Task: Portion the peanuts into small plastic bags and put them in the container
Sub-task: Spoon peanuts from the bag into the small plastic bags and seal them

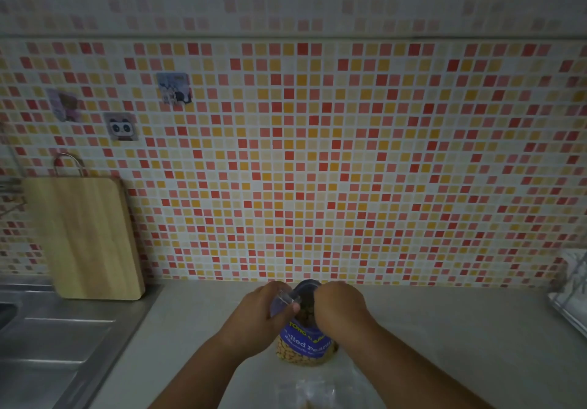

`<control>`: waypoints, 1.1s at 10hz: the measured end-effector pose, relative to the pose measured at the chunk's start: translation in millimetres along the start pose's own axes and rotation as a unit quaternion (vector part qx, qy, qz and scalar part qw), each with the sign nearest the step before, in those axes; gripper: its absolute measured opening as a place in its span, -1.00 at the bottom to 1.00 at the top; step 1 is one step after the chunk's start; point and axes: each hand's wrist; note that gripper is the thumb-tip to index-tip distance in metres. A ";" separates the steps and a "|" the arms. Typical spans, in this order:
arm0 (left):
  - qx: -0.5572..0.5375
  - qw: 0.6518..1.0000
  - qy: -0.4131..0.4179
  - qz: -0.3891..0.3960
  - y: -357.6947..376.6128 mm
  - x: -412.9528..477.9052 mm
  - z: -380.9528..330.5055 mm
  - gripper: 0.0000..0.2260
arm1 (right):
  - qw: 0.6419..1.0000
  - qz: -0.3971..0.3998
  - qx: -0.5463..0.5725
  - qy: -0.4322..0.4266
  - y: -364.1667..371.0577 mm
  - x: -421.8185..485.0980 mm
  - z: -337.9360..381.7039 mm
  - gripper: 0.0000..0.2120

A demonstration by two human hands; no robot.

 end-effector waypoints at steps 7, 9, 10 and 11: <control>-0.083 0.995 -0.047 -0.041 -12.9 -1.6 -4.5 -0.72 | 0.961 -0.124 0.237 0.066 36.2 10.3 -40.7 -0.70; -0.051 0.996 -0.037 -0.064 -24.3 0.3 -3.8 -0.69 | 0.947 -0.020 0.297 0.121 27.2 13.4 -63.4 -0.81; 0.014 0.999 -0.013 -0.040 -24.4 1.4 -1.7 -0.64 | 0.946 0.003 0.276 0.169 13.3 9.1 -70.0 -0.79; 0.075 0.997 0.014 -0.021 -22.7 2.9 -2.9 -0.57 | 0.953 0.023 0.241 0.183 2.3 4.2 -82.2 -0.72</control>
Point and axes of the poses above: each hand's wrist, its own x-axis towards the middle knuckle, its own y-axis out of the palm, z = x × y, and after that the axes turned 7 degrees about -y, right-handed
